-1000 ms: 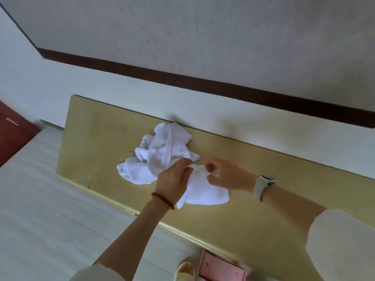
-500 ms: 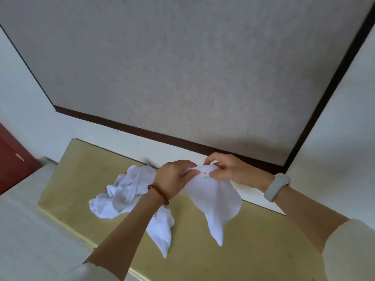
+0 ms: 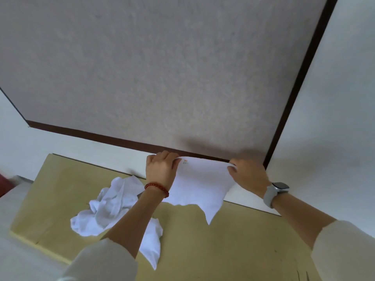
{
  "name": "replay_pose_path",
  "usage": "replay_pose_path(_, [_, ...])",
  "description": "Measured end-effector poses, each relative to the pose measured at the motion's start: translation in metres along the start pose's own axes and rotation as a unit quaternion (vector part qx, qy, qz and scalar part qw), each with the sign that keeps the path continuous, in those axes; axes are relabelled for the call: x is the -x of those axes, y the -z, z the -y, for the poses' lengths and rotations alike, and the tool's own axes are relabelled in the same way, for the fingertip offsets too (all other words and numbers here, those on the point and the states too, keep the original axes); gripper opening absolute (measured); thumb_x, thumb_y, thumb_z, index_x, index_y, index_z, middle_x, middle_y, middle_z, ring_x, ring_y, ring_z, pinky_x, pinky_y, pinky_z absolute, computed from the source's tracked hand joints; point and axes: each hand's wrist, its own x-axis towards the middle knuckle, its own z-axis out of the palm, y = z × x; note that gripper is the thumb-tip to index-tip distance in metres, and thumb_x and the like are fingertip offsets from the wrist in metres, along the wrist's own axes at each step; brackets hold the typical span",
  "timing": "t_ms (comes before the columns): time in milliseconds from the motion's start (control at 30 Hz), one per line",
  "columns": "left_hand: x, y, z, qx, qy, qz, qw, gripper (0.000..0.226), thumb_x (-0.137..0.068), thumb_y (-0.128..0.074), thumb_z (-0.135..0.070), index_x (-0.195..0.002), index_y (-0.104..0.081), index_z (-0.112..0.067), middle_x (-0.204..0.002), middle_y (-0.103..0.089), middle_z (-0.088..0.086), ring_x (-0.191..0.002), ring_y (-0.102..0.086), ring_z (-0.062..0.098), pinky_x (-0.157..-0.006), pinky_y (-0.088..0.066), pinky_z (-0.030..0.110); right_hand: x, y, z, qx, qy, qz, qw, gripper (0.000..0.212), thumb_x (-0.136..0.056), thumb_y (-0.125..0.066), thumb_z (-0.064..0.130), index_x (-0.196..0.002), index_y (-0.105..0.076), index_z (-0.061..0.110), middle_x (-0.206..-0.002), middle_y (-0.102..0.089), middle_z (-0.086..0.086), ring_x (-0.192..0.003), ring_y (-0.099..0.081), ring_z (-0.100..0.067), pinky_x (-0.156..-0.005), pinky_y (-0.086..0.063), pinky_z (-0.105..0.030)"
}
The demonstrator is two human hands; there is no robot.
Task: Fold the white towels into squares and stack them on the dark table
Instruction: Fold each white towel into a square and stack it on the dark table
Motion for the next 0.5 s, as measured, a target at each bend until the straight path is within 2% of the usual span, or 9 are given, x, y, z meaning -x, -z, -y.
replay_pose_path(67, [-0.004, 0.001, -0.002, -0.005, 0.013, -0.044, 0.999, 0.027, -0.084, -0.046, -0.026, -0.075, -0.069, -0.016, -0.065, -0.062, -0.001, -0.056, -0.057, 0.022, -0.069, -0.03, 0.029, 0.002, -0.003, 0.0, -0.042, -0.009, -0.119, 0.992, 0.021, -0.092, -0.045, 0.022, -0.084, -0.058, 0.009, -0.075, -0.06, -0.008, -0.068, -0.057, -0.028, -0.054, -0.033, -0.027])
replay_pose_path(133, [0.004, 0.001, -0.005, 0.002, -0.008, -0.091, 0.996, 0.022, -0.086, -0.047, -0.019, -0.081, -0.068, -0.014, -0.068, -0.061, 0.001, -0.059, -0.056, 0.023, -0.071, -0.03, 0.029, 0.01, -0.008, 0.0, -0.067, 0.036, -0.213, 0.974, 0.025, -0.089, -0.043, 0.022, -0.081, -0.062, 0.007, -0.071, -0.06, -0.007, -0.058, -0.057, -0.026, -0.048, -0.039, -0.025])
replay_pose_path(233, [0.045, -0.005, -0.007, 0.032, -0.066, -0.108, 0.991, 0.014, -0.085, -0.051, -0.01, -0.091, -0.059, -0.019, -0.073, -0.062, 0.001, -0.068, -0.053, 0.019, -0.075, -0.033, 0.032, 0.038, -0.024, -0.01, -0.086, 0.087, -0.239, 0.963, 0.026, -0.087, -0.04, 0.021, -0.083, -0.063, 0.008, -0.076, -0.062, -0.004, -0.064, -0.058, -0.02, -0.055, -0.046, -0.026])
replay_pose_path(300, [0.083, -0.015, -0.005, 0.055, -0.089, -0.067, 0.992, 0.015, -0.082, -0.053, -0.008, -0.09, -0.055, -0.021, -0.074, -0.064, 0.0, -0.073, -0.048, 0.016, -0.075, -0.033, 0.032, 0.063, -0.043, -0.019, -0.085, 0.085, -0.199, 0.973, 0.023, -0.085, -0.042, 0.02, -0.084, -0.062, 0.009, -0.079, -0.064, -0.004, -0.07, -0.059, -0.02, -0.062, -0.045, -0.026])
replay_pose_path(367, [0.119, -0.019, -0.005, 0.073, -0.103, -0.005, 0.992, 0.015, -0.08, -0.054, -0.009, -0.087, -0.054, -0.021, -0.074, -0.064, -0.001, -0.076, -0.046, 0.016, -0.075, -0.033, 0.032, 0.09, -0.064, -0.028, -0.095, 0.062, -0.153, 0.982, 0.011, -0.081, -0.052, 0.012, -0.081, -0.063, 0.01, -0.079, -0.065, -0.003, -0.071, -0.061, -0.022, -0.065, -0.043, -0.027])
replay_pose_path(433, [0.166, -0.029, -0.006, 0.107, -0.096, 0.094, 0.985, 0.013, -0.077, -0.05, -0.012, -0.083, -0.059, -0.021, -0.072, -0.064, -0.001, -0.078, -0.047, 0.015, -0.074, -0.035, 0.029, 0.125, -0.098, -0.035, -0.099, 0.033, -0.071, 0.992, 0.007, -0.074, -0.062, 0.005, -0.077, -0.064, 0.01, -0.075, -0.066, -0.001, -0.069, -0.063, -0.024, -0.065, -0.047, -0.03])
replay_pose_path(500, [0.21, -0.031, -0.011, 0.121, -0.08, 0.226, 0.963, 0.02, -0.075, -0.046, -0.018, -0.075, -0.066, -0.02, -0.07, -0.063, -0.004, -0.077, -0.054, 0.014, -0.072, -0.037, 0.025, 0.162, -0.128, -0.037, -0.108, 0.014, 0.046, 0.993, 0.008, -0.077, -0.057, 0.009, -0.078, -0.065, 0.01, -0.075, -0.067, -0.002, -0.069, -0.064, -0.026, -0.067, -0.049, -0.031])
